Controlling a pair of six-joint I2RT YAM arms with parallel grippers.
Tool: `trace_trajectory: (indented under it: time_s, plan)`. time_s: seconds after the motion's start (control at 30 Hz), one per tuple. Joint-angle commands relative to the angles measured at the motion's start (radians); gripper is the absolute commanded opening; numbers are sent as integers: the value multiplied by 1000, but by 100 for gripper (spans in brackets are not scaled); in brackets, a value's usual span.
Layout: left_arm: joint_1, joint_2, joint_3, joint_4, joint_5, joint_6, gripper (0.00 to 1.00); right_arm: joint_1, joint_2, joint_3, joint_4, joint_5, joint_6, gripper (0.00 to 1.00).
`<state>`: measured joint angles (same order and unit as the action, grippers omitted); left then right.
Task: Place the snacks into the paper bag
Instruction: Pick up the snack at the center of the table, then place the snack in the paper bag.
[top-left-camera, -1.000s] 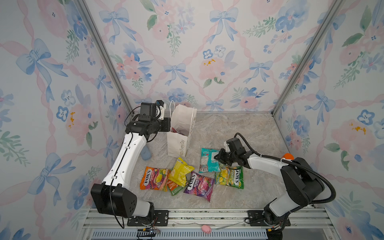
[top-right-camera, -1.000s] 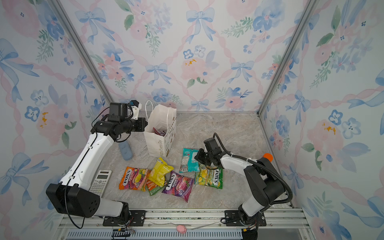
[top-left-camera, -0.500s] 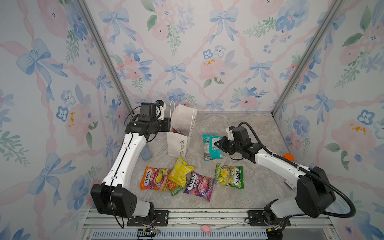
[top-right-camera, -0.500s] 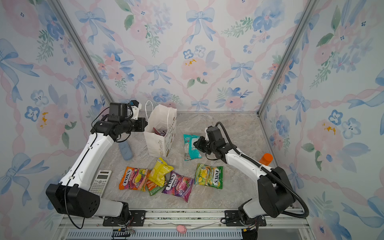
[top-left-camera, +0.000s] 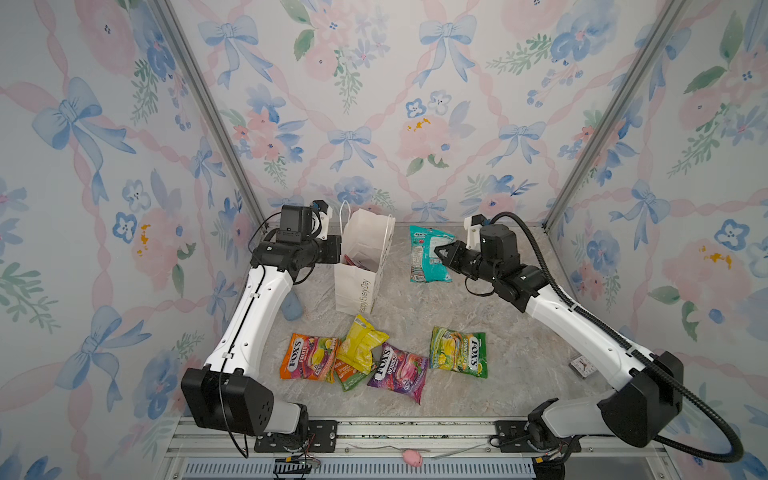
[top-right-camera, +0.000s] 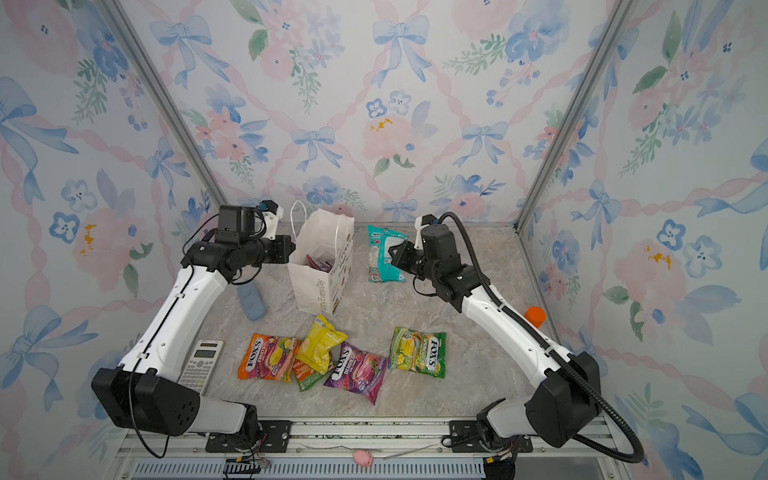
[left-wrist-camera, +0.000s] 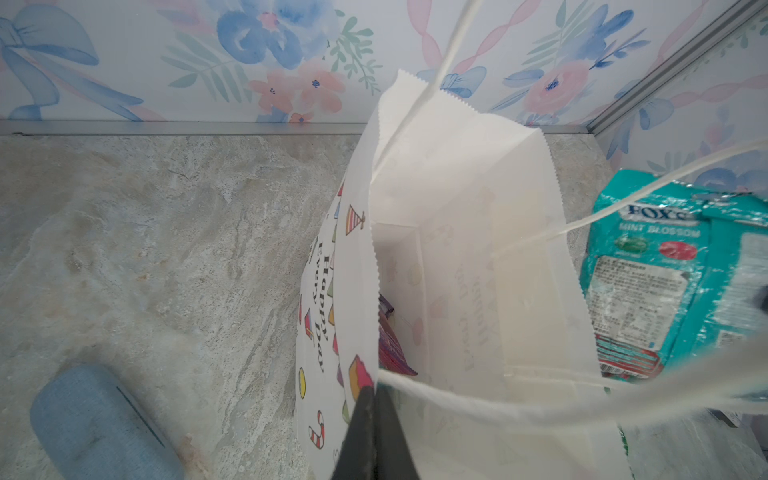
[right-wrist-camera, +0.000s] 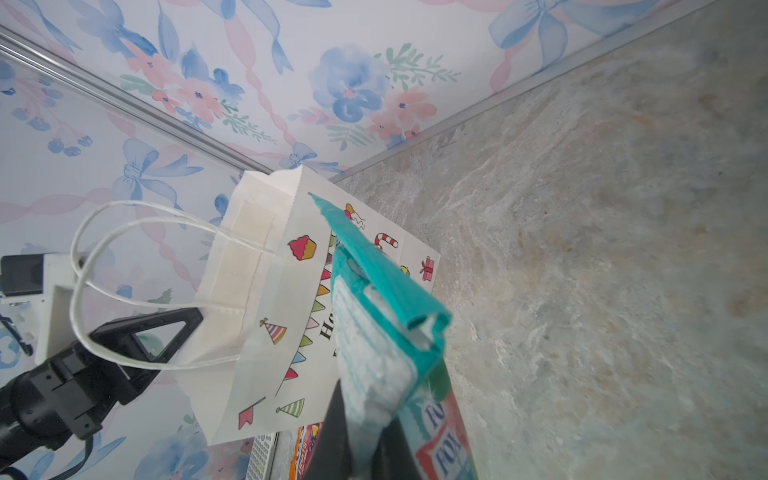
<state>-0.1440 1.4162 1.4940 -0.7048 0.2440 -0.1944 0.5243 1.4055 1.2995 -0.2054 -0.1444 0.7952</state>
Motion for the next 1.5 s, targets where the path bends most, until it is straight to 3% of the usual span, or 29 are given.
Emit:
trace_trajectory:
  time_s: [0.0, 0.6, 1.07, 1.47]
  plan:
    - [-1, -40, -4, 27, 19, 2, 0, -9, 24, 111, -26, 40, -81, 0]
    - [-3, -43, -7, 28, 21, 3, 0, 28, 305, 702, -164, 135, -312, 0]
    - [-6, -46, -6, 27, 25, 1, 0, 130, 701, 1409, -389, 247, -458, 0]
    - [-8, -51, -6, 29, 26, 1, 0, 230, 749, 1419, -352, 253, -428, 0]
